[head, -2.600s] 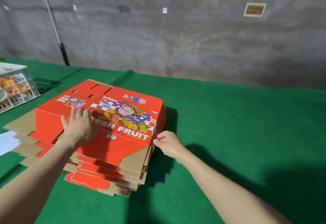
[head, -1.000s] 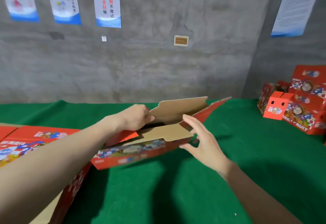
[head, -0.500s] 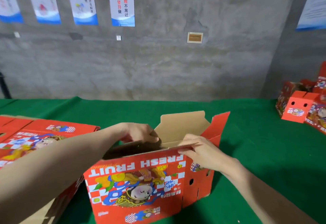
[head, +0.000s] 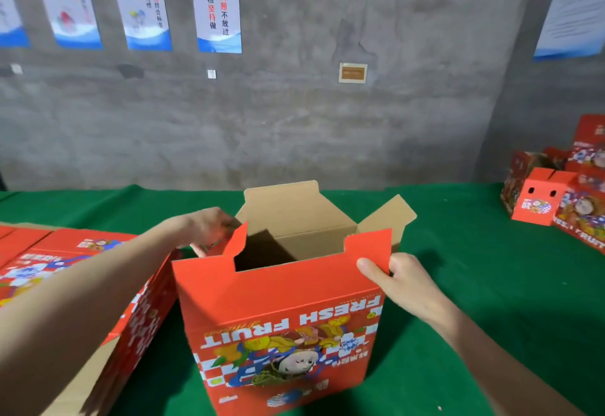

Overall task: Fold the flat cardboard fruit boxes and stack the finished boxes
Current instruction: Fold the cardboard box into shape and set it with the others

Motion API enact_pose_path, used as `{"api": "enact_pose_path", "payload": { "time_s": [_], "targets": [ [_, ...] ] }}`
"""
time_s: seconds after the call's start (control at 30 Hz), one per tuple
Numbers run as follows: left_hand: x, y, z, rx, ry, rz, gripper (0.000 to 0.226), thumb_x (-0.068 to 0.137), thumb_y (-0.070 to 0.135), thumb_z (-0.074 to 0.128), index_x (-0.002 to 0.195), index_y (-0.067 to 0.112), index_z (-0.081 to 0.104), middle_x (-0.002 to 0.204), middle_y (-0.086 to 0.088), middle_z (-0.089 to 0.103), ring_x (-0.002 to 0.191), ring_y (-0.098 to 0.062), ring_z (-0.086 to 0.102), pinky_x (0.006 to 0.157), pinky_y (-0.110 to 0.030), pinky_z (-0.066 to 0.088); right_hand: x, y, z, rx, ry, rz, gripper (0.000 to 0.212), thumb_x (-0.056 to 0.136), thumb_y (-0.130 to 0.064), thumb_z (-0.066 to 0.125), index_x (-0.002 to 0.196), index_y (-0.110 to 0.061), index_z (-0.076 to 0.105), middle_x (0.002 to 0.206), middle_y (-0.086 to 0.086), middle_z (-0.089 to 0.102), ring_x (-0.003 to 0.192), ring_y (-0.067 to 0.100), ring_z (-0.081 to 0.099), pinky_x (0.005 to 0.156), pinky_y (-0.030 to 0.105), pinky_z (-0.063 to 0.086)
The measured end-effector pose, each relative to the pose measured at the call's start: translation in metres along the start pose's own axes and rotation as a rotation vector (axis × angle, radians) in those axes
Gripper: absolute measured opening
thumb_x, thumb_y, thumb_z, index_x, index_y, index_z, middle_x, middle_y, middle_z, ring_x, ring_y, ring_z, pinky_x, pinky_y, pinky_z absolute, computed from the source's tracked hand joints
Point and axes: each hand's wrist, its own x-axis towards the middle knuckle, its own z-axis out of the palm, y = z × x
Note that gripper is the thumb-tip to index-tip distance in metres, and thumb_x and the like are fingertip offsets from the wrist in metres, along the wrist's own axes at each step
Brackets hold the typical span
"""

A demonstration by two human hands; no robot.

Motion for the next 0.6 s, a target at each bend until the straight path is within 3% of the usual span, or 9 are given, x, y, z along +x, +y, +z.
{"api": "enact_pose_path", "payload": {
  "time_s": [0.1,0.2,0.27,0.37,0.4,0.5,0.53,0.6],
  "targets": [
    [-0.001,-0.010,0.001,0.002,0.158,0.024,0.023,0.090,0.008,0.051,0.077,0.018,0.066,0.063,-0.001,0.062,0.054,-0.010,0.051,0.050,-0.019,0.043,-0.006,0.011,-0.008,0.130,0.063,0.048,0.072,0.069,-0.072,0.048,0.081,-0.004,0.070,0.079,0.007,0.074,0.076,0.023,0.071,0.073,0.031,0.053],
    [0.000,-0.017,0.010,-0.254,0.242,0.021,0.037,0.086,-0.002,0.056,0.053,0.014,0.054,0.052,0.001,0.051,0.046,-0.006,0.043,0.045,-0.016,0.036,-0.011,0.021,-0.010,0.183,0.051,0.103,0.067,0.073,-0.065,0.051,0.082,-0.001,0.071,0.083,0.011,0.075,0.082,0.029,0.071,0.081,0.039,0.052],
    [0.003,-0.020,0.016,-0.577,0.295,-0.034,0.030,0.087,0.000,0.060,0.059,0.008,0.057,0.056,-0.004,0.053,0.041,-0.007,0.045,0.044,-0.015,0.037,-0.016,0.025,-0.009,0.187,0.059,0.109,0.062,0.074,-0.061,0.053,0.082,-0.002,0.072,0.082,0.009,0.075,0.081,0.028,0.072,0.080,0.038,0.054],
    [0.007,-0.022,0.018,-0.926,0.341,-0.104,0.015,0.091,0.005,0.057,0.076,0.004,0.057,0.069,-0.011,0.057,0.060,-0.021,0.052,0.072,-0.030,0.047,-0.021,0.029,-0.006,0.177,0.080,0.113,0.061,0.070,-0.063,0.054,0.077,-0.006,0.073,0.078,0.006,0.075,0.076,0.024,0.072,0.072,0.030,0.055],
    [0.009,-0.024,0.021,-0.942,0.335,-0.088,0.014,0.091,0.004,0.055,0.078,0.004,0.056,0.064,-0.009,0.060,0.063,-0.022,0.054,0.076,-0.031,0.048,-0.021,0.028,-0.004,0.166,0.085,0.118,0.062,0.070,-0.063,0.054,0.076,-0.005,0.072,0.076,0.006,0.075,0.074,0.023,0.072,0.070,0.030,0.054],
    [0.011,-0.026,0.035,-0.791,0.310,-0.049,0.018,0.094,0.011,0.058,0.079,0.001,0.063,0.055,-0.003,0.060,0.043,-0.008,0.054,0.048,-0.015,0.042,-0.018,0.017,0.008,0.112,0.099,0.122,0.055,0.078,-0.057,0.055,0.072,-0.005,0.071,0.070,0.004,0.073,0.064,0.018,0.071,0.060,0.026,0.053],
    [0.014,-0.027,0.041,-0.724,0.317,-0.030,0.022,0.094,0.016,0.059,0.078,0.002,0.064,0.060,-0.006,0.060,0.043,-0.006,0.053,0.047,-0.016,0.040,-0.016,0.013,0.014,0.099,0.111,0.106,0.046,0.083,-0.052,0.056,0.068,-0.011,0.070,0.067,0.001,0.073,0.060,0.015,0.070,0.056,0.022,0.052],
    [0.020,-0.032,0.046,-0.575,0.378,0.035,0.028,0.096,0.024,0.056,0.084,0.001,0.066,0.075,-0.013,0.064,0.063,-0.014,0.058,0.060,-0.022,0.041,-0.014,0.004,0.021,0.066,0.137,0.082,0.040,0.087,-0.047,0.056,0.060,-0.020,0.067,0.062,-0.005,0.071,0.056,0.008,0.068,0.052,0.014,0.047]
  ]
}}
